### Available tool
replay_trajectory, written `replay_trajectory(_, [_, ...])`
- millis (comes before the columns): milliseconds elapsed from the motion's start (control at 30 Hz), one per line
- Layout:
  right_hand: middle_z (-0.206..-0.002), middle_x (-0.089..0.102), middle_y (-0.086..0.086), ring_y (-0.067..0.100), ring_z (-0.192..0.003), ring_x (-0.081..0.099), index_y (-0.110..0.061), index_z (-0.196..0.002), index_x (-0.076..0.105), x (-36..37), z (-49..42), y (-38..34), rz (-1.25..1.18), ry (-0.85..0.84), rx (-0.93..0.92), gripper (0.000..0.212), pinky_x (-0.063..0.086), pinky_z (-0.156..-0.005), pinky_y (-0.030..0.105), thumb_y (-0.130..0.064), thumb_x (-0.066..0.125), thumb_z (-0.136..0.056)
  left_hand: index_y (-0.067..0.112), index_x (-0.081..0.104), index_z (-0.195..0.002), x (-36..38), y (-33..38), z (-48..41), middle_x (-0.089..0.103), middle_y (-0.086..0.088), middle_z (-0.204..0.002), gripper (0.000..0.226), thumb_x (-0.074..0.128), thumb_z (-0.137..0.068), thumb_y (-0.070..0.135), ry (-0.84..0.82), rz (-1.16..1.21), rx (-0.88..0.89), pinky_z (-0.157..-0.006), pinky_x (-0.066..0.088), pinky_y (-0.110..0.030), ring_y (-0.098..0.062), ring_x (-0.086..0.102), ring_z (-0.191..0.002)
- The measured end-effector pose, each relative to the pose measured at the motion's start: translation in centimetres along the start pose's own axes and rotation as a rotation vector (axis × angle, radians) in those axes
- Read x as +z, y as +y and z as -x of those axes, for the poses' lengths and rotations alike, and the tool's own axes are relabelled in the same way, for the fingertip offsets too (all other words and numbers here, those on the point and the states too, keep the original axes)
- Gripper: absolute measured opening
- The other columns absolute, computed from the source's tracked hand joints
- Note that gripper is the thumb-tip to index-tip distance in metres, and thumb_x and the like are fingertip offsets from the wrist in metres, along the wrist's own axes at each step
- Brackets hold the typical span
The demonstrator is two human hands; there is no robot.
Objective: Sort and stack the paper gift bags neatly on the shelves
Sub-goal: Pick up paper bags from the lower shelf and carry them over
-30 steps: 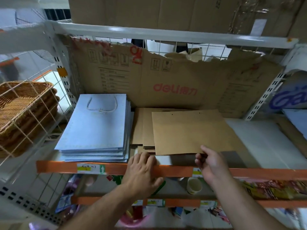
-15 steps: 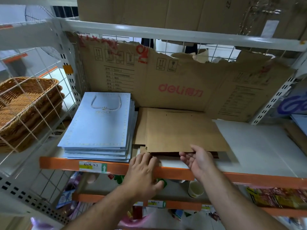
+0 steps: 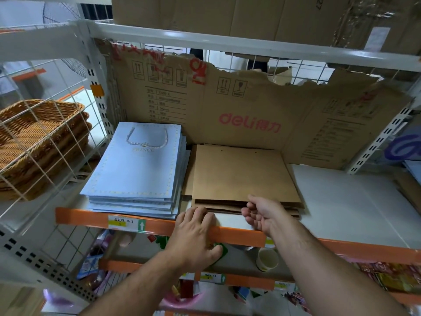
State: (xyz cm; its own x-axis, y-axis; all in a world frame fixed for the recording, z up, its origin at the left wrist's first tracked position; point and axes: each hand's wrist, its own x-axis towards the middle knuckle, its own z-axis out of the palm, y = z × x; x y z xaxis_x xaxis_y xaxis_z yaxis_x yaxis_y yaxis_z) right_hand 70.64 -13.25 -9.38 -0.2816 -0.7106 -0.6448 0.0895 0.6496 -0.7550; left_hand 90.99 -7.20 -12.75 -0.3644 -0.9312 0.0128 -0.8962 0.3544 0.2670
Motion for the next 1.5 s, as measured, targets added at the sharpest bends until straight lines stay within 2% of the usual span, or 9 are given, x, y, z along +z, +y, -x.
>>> replay_trajectory(300, [-0.064,0.068,0.013,0.016,-0.046,0.064,-0.004,-0.09,0.064,-1.2,0.8,0.7,0.107,0.022,-0.03,0.026,0.049,-0.04,0.024,-0.029,0.06,-0.098,0.037,0.039,-0.126,0.1,0.1,-0.1,0.035,0.01,-0.131,0.057,0.042,-0.079,0.068,0.005,0.019,-0.015,-0.117,0.017,-0.04,-0.016,0.027,-0.13])
replay_trajectory(400, [-0.079,0.072,0.011,0.017,-0.06,0.069,-0.008,-0.092,0.066,-2.5,2.5,2.0,0.192,0.118,-0.181,0.013,0.055,-0.051,0.029,-0.02,0.061,-0.094,0.037,0.038,-0.129,0.3,0.0,-0.1,0.035,0.009,-0.134,0.057,0.041,-0.082,0.069,0.009,0.018,-0.013,-0.119,0.016,-0.042,-0.016,0.026,-0.133])
replay_trajectory(500, [-0.086,0.072,-0.005,0.011,-0.075,0.07,-0.02,-0.089,0.069,-4.5,4.9,3.8,0.502,0.268,-0.411,0.007,0.059,-0.066,0.031,-0.024,0.064,-0.088,0.037,0.04,-0.127,0.5,0.1,-0.3,0.038,0.007,-0.131,0.057,0.039,-0.081,0.07,0.044,-0.003,-0.025,-0.115,0.023,-0.042,-0.018,0.03,-0.131])
replay_trajectory(600, [-0.104,0.067,-0.012,0.007,-0.094,0.062,-0.026,-0.106,0.07,-7.0,6.7,5.9,0.767,0.266,-0.531,0.018,0.051,-0.084,0.026,-0.031,0.066,-0.089,0.038,0.042,-0.124,0.4,0.7,-0.5,0.041,0.007,-0.127,0.055,0.041,-0.081,0.071,0.047,0.002,-0.058,-0.112,0.03,-0.042,-0.018,0.034,-0.127])
replay_trajectory(767, [-0.126,0.055,-0.009,0.007,-0.108,0.052,-0.029,-0.129,0.06,-11.2,8.7,8.0,0.919,0.263,-0.559,0.039,0.042,-0.087,0.024,-0.036,0.062,-0.092,0.036,0.044,-0.13,-0.2,3.2,-0.3,0.044,0.003,-0.129,0.06,0.042,-0.083,0.072,-0.021,-0.051,-0.071,-0.109,0.032,-0.041,-0.021,0.037,-0.126])
replay_trajectory(1000, [-0.142,0.045,-0.008,0.014,-0.127,0.047,-0.029,-0.141,0.051,-18.7,9.3,9.8,0.881,0.255,-0.585,0.052,0.039,-0.099,0.025,-0.039,0.064,-0.092,0.036,0.04,-0.141,0.8,12.3,-0.3,0.042,0.006,-0.144,0.062,0.043,-0.087,0.067,-0.029,-0.013,0.026,-0.114,0.025,-0.044,-0.022,0.033,-0.134])
replay_trajectory(1133, [-0.137,0.048,-0.009,0.013,-0.125,0.049,-0.028,-0.14,0.051,-25.8,9.8,10.8,0.877,0.257,-0.615,0.054,0.043,-0.102,0.03,-0.041,0.064,-0.09,0.035,0.036,-0.145,1.6,19.2,-0.5,0.043,0.006,-0.144,0.061,0.043,-0.092,0.064,-0.039,0.001,0.077,-0.115,0.024,-0.044,-0.022,0.035,-0.134])
replay_trajectory(1267, [-0.123,0.051,-0.009,0.011,-0.107,0.054,-0.028,-0.135,0.054,-34.2,10.9,11.5,0.88,0.294,-0.643,0.05,0.045,-0.088,0.028,-0.042,0.064,-0.088,0.03,0.036,-0.145,2.9,27.6,-0.6,0.043,0.004,-0.143,0.064,0.042,-0.092,0.064,-0.054,0.002,0.108,-0.114,0.027,-0.045,-0.024,0.034,-0.134])
replay_trajectory(1500, [-0.126,0.056,-0.005,0.013,-0.115,0.053,-0.025,-0.135,0.056,-46.3,12.3,12.5,0.819,0.364,-0.611,0.049,0.045,-0.094,0.028,-0.041,0.065,-0.089,0.03,0.039,-0.141,4.8,41.6,-1.4,0.046,0.003,-0.142,0.059,0.047,-0.091,0.058,-0.038,0.041,0.165,-0.113,0.029,-0.043,-0.023,0.036,-0.135])
